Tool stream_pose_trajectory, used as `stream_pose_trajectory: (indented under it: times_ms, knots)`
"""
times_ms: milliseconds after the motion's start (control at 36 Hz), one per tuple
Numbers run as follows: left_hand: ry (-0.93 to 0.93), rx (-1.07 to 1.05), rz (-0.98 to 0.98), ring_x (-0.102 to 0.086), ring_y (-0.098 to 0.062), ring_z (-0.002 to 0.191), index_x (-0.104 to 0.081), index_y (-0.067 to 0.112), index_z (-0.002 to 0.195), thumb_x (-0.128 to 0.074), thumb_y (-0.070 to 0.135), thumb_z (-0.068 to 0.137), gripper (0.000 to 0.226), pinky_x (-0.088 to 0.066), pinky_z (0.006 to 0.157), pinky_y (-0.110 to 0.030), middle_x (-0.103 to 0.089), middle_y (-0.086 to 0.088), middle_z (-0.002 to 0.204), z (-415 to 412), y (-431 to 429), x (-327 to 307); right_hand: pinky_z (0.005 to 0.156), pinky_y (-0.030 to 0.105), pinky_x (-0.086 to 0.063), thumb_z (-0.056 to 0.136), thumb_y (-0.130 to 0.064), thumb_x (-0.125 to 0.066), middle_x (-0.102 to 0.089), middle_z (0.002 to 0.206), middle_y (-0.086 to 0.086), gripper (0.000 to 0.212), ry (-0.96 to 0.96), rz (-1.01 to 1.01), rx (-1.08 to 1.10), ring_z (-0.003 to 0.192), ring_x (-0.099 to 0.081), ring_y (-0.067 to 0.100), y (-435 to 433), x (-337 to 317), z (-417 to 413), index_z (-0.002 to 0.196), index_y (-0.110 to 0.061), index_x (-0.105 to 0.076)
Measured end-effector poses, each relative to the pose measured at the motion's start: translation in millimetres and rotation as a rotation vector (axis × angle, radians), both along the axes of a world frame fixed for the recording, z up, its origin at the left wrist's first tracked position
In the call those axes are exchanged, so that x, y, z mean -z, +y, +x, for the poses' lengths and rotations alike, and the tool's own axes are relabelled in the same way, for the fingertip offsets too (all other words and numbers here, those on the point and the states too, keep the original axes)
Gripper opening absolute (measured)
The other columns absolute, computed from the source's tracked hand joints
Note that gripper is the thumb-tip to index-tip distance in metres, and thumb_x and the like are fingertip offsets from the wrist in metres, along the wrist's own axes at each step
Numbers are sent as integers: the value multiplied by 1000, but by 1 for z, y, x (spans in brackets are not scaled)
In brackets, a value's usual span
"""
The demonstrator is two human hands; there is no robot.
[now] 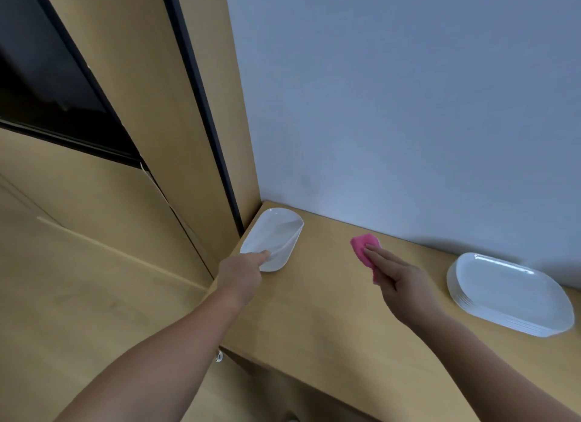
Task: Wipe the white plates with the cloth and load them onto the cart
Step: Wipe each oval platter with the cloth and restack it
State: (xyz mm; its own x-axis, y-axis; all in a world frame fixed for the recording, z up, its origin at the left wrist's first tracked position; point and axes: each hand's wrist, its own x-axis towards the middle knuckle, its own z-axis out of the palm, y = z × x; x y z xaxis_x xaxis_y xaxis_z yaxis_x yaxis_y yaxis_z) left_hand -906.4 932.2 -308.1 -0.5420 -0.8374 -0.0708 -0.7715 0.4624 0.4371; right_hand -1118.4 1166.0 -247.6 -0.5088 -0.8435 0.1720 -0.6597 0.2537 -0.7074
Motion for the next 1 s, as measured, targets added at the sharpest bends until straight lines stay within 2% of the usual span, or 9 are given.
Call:
stream_pose_trajectory:
  times_ms: [56, 111, 222, 306, 472, 611, 750, 861, 1000]
  knots:
    - [-31, 35, -12, -54, -24, 117, -49, 38, 140, -30, 4, 96, 58, -37, 80, -15, -61, 3, 130, -1, -3, 6, 96, 17, -39, 87, 9, -58, -51, 136, -13, 51, 3, 11, 16, 117, -60, 14, -2, 2, 3, 131, -18, -60]
    - [-68, 87, -51, -55, -24, 116, -48, 36, 141, -32, 3, 96, 58, -37, 81, -19, -61, 4, 129, -3, -5, 9, 93, 15, -39, 86, 10, -58, -51, 136, -13, 52, 0, 17, 29, 115, -60, 13, -4, 4, 6, 130, -18, -61]
    - [-99, 219, -121, -60, -23, 108, -63, 25, 125, -39, -3, 87, 53, -47, 84, -30, -67, -1, 118, -5, -9, 13, 95, 29, -48, 86, 10, -58, -55, 137, -9, 52, -2, 13, 37, 112, -62, 16, -9, 10, 10, 129, -19, -61]
    - [-121, 276, -101, -57, -22, 113, -63, 26, 127, -42, -3, 86, 55, -46, 90, -31, -64, 3, 123, -6, -12, 19, 96, 34, -49, 86, 10, -57, -56, 136, -10, 52, -5, 13, 41, 109, -63, 20, -14, 13, 12, 129, -19, -61]
    - [-202, 299, -46, -53, -20, 100, -66, 25, 117, -41, 0, 84, 48, -35, 70, -24, -56, 2, 111, -9, -21, 30, 100, 29, -45, 86, 12, -57, -54, 135, -15, 55, -19, 30, 36, 122, -55, 11, -22, 16, 17, 129, -22, -61]
    - [-205, 236, 8, -53, -21, 89, -67, 16, 100, -43, 8, 93, 26, -48, 79, -28, -50, -2, 101, -12, -23, 40, 98, 36, -49, 86, 13, -56, -57, 135, -7, 52, -2, 30, 44, 112, -62, 23, -22, 20, 15, 128, -18, -62]
    - [-200, 251, 9, -46, -19, 88, -65, 15, 107, -43, 8, 93, 27, -47, 79, -30, -50, -1, 102, -16, -25, 46, 98, 35, -48, 86, 11, -57, -57, 135, -7, 52, -9, 48, 50, 113, -61, 21, -22, 22, 14, 128, -18, -62]
    - [-269, 319, -32, -43, -17, 94, -57, 18, 91, -39, 4, 92, 23, -35, 61, -28, -51, 3, 96, -22, -26, 44, 100, 32, -46, 86, 10, -58, -56, 136, -8, 52, 1, 61, 51, 118, -59, 17, -21, 21, 13, 128, -19, -63]
    - [-261, 359, -68, -39, -16, 90, -49, 19, 87, -41, 8, 92, 15, -32, 66, -26, -44, 5, 90, -33, -20, 39, 98, 33, -47, 86, 11, -56, -57, 135, -8, 52, 11, 48, 52, 115, -60, 20, -16, 20, 8, 128, -19, -62]
